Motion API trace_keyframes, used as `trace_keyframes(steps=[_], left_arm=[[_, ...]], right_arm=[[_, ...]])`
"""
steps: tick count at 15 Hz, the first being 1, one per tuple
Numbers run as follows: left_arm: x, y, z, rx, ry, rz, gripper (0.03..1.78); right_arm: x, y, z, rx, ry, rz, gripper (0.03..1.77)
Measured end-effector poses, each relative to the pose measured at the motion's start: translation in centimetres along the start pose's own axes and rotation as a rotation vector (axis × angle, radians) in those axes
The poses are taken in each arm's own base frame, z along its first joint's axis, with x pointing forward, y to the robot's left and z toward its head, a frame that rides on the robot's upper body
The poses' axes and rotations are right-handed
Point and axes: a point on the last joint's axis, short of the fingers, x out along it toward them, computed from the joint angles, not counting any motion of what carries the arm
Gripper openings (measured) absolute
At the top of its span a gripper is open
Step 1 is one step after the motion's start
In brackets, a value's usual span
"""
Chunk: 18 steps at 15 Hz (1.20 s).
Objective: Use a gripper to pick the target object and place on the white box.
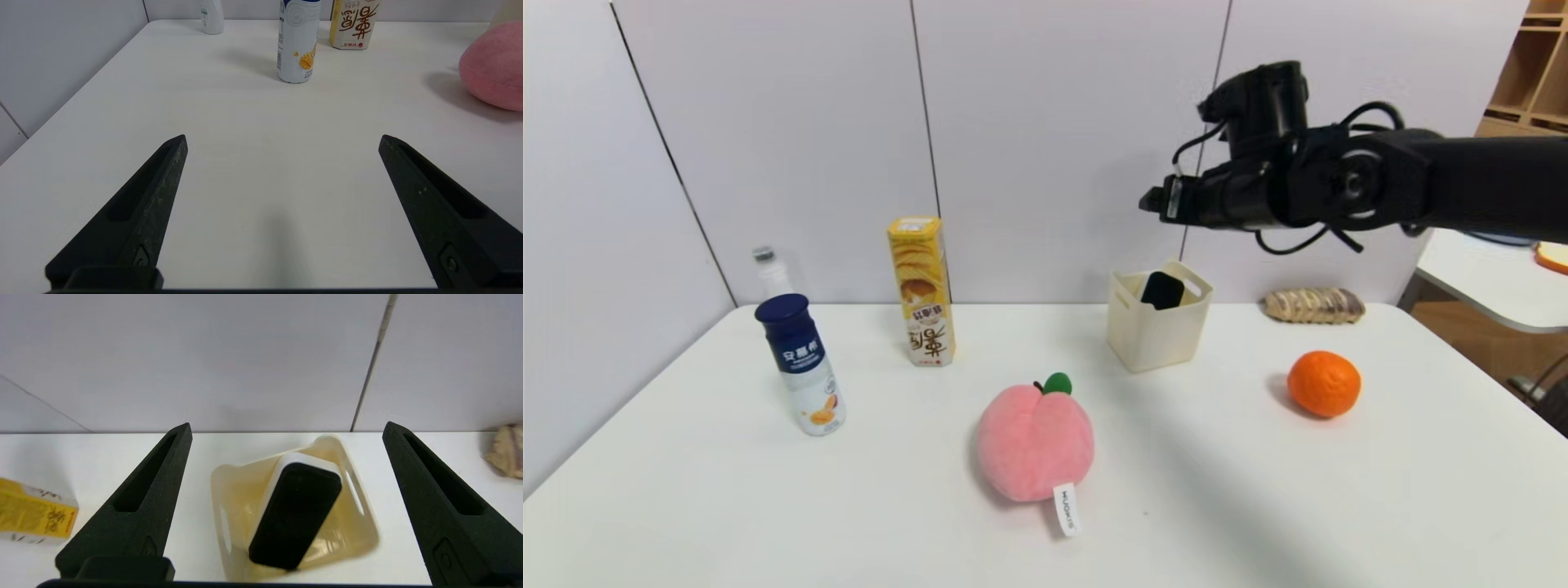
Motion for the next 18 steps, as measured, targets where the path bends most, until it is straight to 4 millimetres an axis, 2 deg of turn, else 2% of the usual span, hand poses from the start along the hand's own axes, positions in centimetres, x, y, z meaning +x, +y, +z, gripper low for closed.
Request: trace_keyframes(steps=[2, 4, 8, 10, 13, 16, 18], left_arm=[[0.0, 0.0, 0.0, 0.000, 0.000, -0.001, 1.69], [0.0, 0.0, 0.0, 0.000, 0.000, 0.000, 1.69], [0.0, 0.0, 0.0, 0.000, 0.000, -0.001, 1.69], [0.0, 0.0, 0.0, 0.000, 0.000, 0.000, 1.69], [0.0, 0.0, 0.0, 0.000, 0.000, 0.000, 1.69], [0.0, 0.0, 0.0, 0.000, 0.000, -0.001, 1.69], [0.0, 0.0, 0.0, 0.000, 0.000, 0.000, 1.69]], right_arm=[[-3.9, -0.7, 0.7, -0.001, 0.012, -0.002, 1.64], [-8.0, -2.3, 0.5, 0.000, 0.025, -0.017, 1.65], [-16.8, -6.9, -2.4, 0.003, 0.040, -0.076, 1.68], [-21.1, -9.3, -4.8, -0.010, 0.028, -0.112, 1.68], [-26.6, -12.5, -9.8, -0.058, 0.005, -0.196, 1.69], [-30.6, -14.0, -14.4, -0.118, -0.048, -0.255, 1.69], [-32.4, -14.5, -17.2, -0.156, -0.089, -0.278, 1.69]])
